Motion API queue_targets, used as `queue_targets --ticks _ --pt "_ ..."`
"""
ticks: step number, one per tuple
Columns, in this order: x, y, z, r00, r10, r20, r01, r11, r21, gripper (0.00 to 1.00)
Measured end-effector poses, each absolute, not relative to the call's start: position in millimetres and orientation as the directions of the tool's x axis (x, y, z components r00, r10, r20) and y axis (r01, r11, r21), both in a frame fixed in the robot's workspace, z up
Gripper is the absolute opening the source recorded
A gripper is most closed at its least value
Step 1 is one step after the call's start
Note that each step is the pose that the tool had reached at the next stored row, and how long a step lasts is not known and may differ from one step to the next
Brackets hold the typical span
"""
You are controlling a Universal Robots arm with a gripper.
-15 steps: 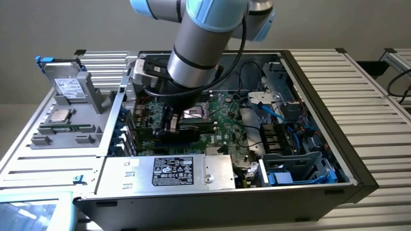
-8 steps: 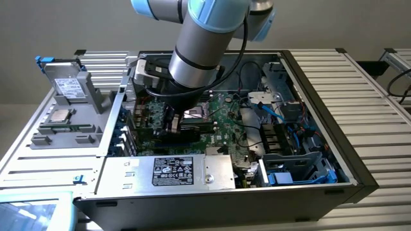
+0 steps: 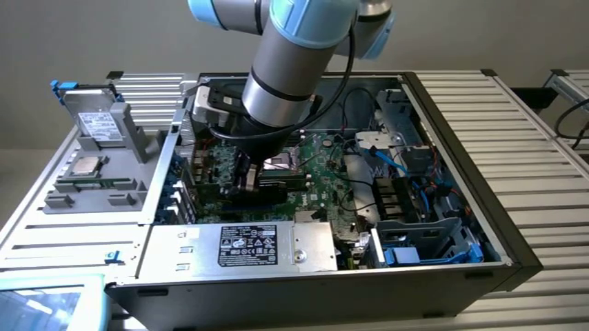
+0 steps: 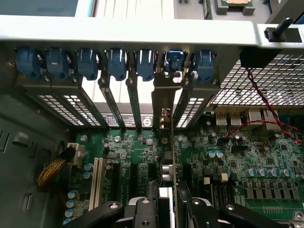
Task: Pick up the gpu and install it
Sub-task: 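Insert the gpu into the slot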
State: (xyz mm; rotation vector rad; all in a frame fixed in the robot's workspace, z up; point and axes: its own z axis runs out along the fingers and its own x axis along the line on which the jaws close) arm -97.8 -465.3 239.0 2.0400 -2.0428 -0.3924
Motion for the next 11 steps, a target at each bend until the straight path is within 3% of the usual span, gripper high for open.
queue_targets --ticks 4,11 --pt "-97.7 -465.2 238.6 -0.006 -1.0 -0.028 -0.937 -0.004 0.348 0.28" --pt "-95.6 -465.9 238.4 -0.007 -1.0 -0.024 -0.917 -0.003 0.398 0.28"
